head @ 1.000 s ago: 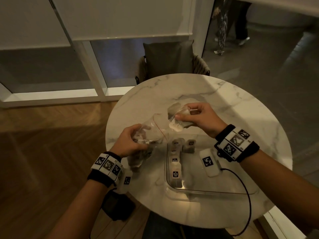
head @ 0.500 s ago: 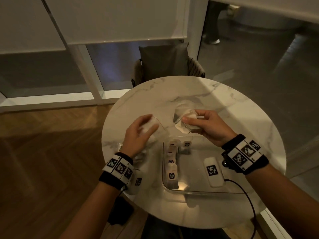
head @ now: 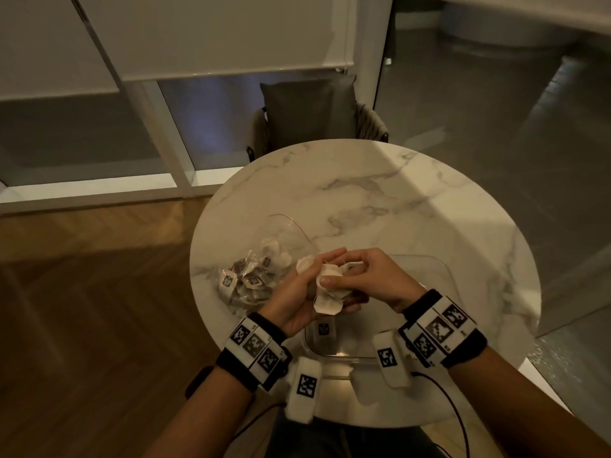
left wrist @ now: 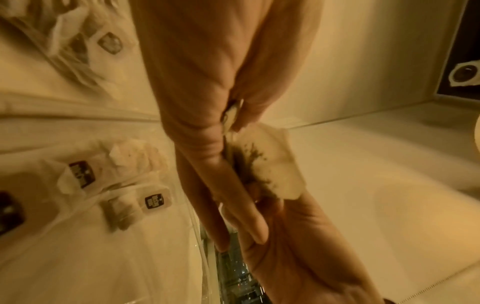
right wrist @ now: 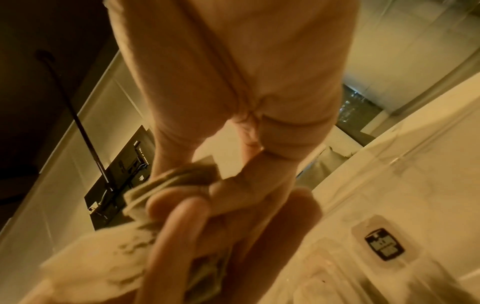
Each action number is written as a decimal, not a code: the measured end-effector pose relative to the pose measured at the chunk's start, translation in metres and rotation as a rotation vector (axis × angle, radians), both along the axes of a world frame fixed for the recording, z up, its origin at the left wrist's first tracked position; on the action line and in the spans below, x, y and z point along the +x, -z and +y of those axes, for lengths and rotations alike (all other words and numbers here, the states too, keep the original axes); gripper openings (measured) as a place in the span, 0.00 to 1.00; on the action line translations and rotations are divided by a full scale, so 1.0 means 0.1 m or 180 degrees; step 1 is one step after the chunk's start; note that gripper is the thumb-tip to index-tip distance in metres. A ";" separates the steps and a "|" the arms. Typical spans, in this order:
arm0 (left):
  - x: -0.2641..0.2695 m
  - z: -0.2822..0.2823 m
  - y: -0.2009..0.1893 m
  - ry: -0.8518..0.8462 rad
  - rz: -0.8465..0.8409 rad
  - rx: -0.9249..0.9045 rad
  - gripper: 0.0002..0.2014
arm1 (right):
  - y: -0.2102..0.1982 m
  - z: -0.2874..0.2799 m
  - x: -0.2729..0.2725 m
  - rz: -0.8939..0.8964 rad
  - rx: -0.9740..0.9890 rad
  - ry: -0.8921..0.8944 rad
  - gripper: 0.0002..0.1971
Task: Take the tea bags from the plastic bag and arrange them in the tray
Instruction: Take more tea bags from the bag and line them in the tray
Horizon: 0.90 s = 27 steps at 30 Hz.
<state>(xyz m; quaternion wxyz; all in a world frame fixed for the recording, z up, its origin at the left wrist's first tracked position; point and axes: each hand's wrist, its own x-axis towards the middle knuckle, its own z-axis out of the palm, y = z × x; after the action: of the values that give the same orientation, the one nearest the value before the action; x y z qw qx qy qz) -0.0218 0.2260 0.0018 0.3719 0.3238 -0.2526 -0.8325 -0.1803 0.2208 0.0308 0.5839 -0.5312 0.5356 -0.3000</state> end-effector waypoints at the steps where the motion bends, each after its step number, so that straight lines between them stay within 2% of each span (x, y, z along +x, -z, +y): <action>1: 0.01 0.00 0.03 -0.0022 0.0016 0.0094 0.21 | 0.01 0.03 -0.03 0.0058 -0.0040 0.0026 0.19; 4: 0.05 0.03 0.09 -0.0050 -0.0115 0.0269 0.23 | 0.03 0.11 -0.12 0.0419 -0.0334 -0.0023 0.27; 8: 0.09 0.06 0.16 -0.0100 -0.0419 0.0322 0.21 | 0.05 0.25 -0.17 0.0627 -0.0624 -0.0077 0.28; 10: 0.09 0.09 0.16 -0.0104 -0.0507 0.0342 0.19 | 0.07 0.30 -0.16 0.0680 -0.0624 -0.0041 0.26; 13: 0.04 0.16 0.14 -0.0055 -0.0391 0.0442 0.19 | 0.10 0.35 -0.13 0.0843 -0.0644 -0.0013 0.18; 17: 0.01 0.20 0.14 0.0074 -0.0206 0.0565 0.25 | 0.11 0.38 -0.12 0.0869 -0.0733 0.0136 0.08; 19: 0.01 0.20 0.14 0.0106 -0.0213 0.0577 0.26 | 0.11 0.38 -0.14 0.1021 -0.0778 0.0135 0.08; 23: 0.00 0.19 0.12 0.0192 -0.0330 0.0362 0.27 | 0.12 0.40 -0.14 0.1475 -0.1041 -0.0134 0.14; 27: -0.01 0.19 0.11 0.0270 -0.0319 0.0197 0.29 | 0.12 0.39 -0.14 0.1328 -0.1158 -0.0046 0.12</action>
<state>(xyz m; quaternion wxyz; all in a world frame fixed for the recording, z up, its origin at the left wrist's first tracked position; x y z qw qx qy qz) -0.0232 0.2453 -0.0088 0.3130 0.3654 -0.2585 -0.8376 -0.1943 0.2601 0.0192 0.3581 -0.6815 0.5777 -0.2713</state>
